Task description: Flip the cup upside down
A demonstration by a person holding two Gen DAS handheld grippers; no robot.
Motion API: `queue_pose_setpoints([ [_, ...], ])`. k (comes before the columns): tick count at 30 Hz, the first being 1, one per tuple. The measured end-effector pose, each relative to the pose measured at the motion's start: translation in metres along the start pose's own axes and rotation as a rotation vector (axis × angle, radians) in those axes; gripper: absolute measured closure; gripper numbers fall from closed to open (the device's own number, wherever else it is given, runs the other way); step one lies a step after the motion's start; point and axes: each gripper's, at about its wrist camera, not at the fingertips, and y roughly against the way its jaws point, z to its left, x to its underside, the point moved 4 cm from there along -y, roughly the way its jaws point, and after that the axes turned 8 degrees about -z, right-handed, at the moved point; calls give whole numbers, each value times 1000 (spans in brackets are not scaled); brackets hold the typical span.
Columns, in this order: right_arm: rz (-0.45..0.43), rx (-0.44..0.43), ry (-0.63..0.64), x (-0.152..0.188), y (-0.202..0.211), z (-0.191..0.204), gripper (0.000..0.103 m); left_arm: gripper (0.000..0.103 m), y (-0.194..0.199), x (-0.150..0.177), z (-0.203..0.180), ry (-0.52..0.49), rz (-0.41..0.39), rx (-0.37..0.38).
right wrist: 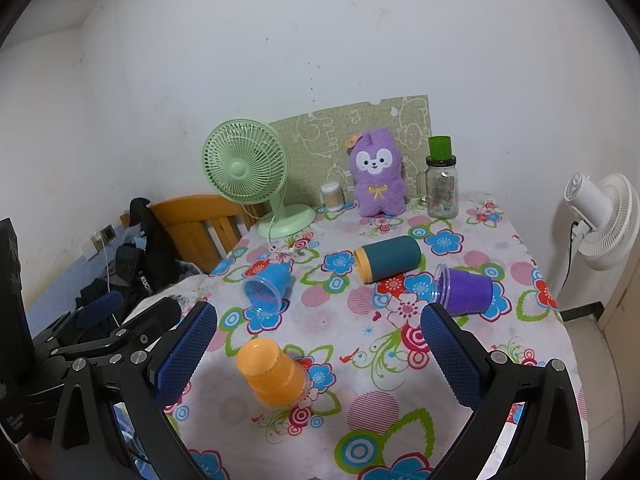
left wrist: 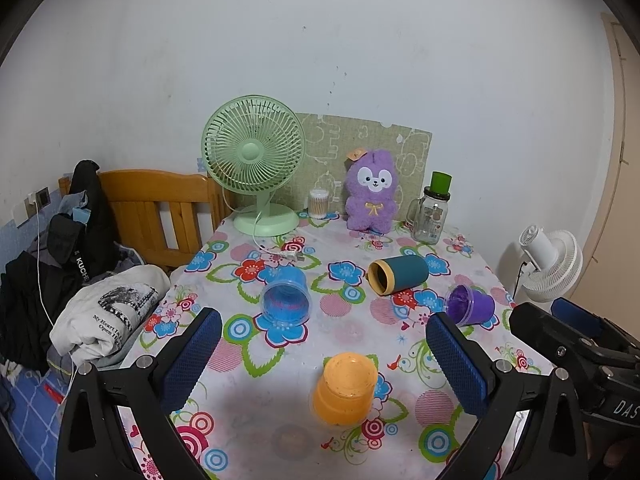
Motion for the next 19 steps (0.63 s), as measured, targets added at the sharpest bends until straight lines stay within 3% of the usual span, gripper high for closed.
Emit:
queue_pose_setpoints([
  [19,5,-1,-1,5,-3,0,0,0,0,1,-6,-14,-15,2],
])
